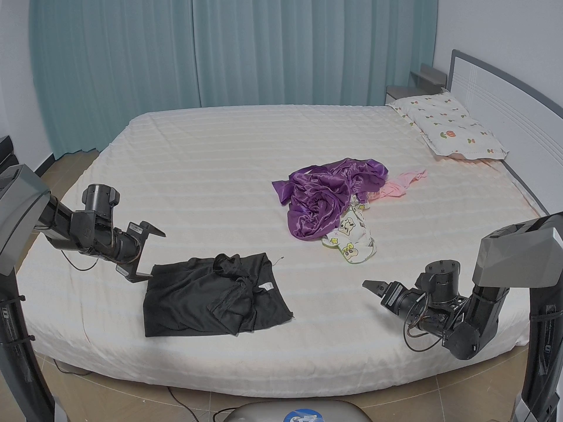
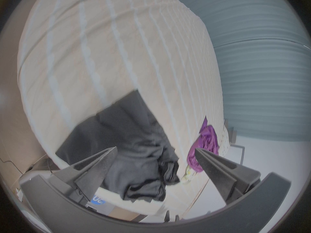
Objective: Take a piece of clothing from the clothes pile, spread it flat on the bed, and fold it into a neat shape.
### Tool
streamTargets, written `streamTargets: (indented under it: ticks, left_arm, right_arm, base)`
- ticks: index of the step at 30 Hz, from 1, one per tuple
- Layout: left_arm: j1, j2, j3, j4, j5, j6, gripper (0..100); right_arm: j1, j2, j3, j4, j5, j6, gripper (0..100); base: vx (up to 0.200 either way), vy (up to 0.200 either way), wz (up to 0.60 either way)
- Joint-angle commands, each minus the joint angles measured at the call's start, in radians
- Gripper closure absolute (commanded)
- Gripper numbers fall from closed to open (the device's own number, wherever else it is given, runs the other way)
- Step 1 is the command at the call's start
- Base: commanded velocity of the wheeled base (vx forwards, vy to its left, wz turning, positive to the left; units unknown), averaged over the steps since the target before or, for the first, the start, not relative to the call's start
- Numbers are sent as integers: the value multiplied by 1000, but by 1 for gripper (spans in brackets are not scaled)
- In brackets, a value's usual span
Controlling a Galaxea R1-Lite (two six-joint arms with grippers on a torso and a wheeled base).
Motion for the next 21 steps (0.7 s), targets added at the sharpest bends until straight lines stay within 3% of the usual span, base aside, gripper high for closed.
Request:
streamTargets:
  ticks: [1, 7, 21]
  left_arm:
    - [4, -7, 6, 3, 0, 3, 0]
    - [-4, -6, 29, 11, -2, 43, 0]
    - [16, 3, 21, 2, -2, 41, 0]
  right_arm:
    - [30, -10, -15, 5, -4, -8, 0]
    - [82, -12, -72, 105, -34, -18, 0]
    - [114, -3, -144, 169, -66, -87, 0]
  base:
    - [0, 0, 0]
    - [0, 0, 0]
    - [0, 200, 0]
